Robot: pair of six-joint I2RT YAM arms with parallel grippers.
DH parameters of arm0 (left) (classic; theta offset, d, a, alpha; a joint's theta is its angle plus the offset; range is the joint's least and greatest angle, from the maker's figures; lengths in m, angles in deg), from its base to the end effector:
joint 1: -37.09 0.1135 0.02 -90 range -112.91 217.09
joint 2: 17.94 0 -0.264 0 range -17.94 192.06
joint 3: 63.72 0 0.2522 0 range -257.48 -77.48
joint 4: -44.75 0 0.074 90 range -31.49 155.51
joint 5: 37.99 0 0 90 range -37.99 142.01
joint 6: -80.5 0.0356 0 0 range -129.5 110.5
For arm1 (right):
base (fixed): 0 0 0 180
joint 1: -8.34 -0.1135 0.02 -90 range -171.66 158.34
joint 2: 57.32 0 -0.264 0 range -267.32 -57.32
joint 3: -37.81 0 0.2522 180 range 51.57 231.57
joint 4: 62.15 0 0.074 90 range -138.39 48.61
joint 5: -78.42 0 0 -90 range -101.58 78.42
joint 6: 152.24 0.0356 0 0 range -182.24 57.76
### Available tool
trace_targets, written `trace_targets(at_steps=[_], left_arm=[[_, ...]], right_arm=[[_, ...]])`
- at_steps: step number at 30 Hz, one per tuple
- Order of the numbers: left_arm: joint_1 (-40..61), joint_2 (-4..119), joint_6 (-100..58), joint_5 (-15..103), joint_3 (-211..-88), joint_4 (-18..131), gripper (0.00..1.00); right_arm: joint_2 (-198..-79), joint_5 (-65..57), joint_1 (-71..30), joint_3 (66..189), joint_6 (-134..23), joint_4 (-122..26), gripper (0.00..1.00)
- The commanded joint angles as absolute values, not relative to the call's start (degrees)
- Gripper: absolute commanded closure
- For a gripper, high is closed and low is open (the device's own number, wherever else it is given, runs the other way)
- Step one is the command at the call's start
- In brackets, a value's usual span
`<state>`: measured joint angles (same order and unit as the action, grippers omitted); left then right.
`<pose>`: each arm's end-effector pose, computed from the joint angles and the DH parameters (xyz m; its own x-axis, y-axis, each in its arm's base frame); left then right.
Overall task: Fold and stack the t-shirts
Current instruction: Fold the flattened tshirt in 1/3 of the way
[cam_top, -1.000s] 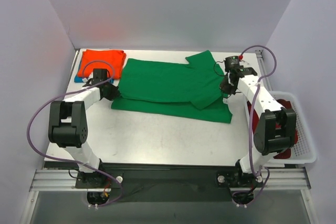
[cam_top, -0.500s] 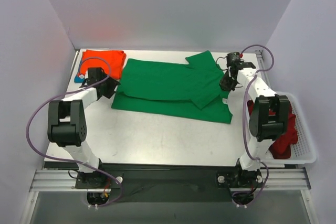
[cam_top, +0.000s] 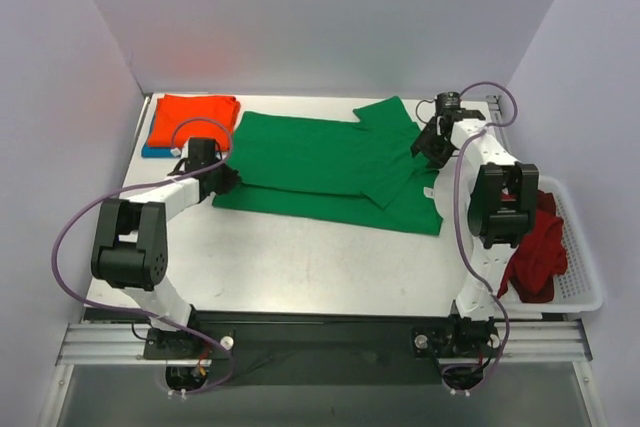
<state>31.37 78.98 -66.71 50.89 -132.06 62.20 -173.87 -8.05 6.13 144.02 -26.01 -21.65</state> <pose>0.3476 -0.0355 0.1761 -0.4829 -0.7963 -0.3642 -0.5407 0.5983 -0.5913 0.4549 0.0197 0.2195 -0.6707 0.5645 -0.4812 0.3955 0.8210 0.4117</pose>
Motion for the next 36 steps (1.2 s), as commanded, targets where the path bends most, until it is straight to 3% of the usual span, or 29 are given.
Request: trace_targets(at_steps=[1,10,20,25,29,36], left_arm=[[28.93,76.63,-64.96,55.08,-132.15,63.44,0.83],[27.86,83.82,-64.96,55.44,-137.50,64.49,0.90],[28.56,90.77,-64.69,54.56,-146.46,64.32,0.90],[29.62,94.03,-64.26,52.01,-151.65,62.30,0.85],[30.23,91.84,-64.17,49.64,-150.35,59.40,0.74],[30.41,83.76,-64.60,48.85,-143.75,55.36,0.73]], right_arm=[[-168.69,-7.98,5.97,141.50,-27.00,-20.97,0.54],[-156.73,-8.16,1.23,124.72,-25.85,-27.46,0.54],[-148.55,-8.94,-6.51,115.30,-28.48,-31.51,0.54],[-149.43,-8.33,-8.27,112.04,-29.19,-33.71,0.54],[-152.76,-7.54,-8.71,111.78,-29.19,-36.43,0.54],[-158.65,-6.92,-9.06,113.27,-27.79,-38.54,0.54]])
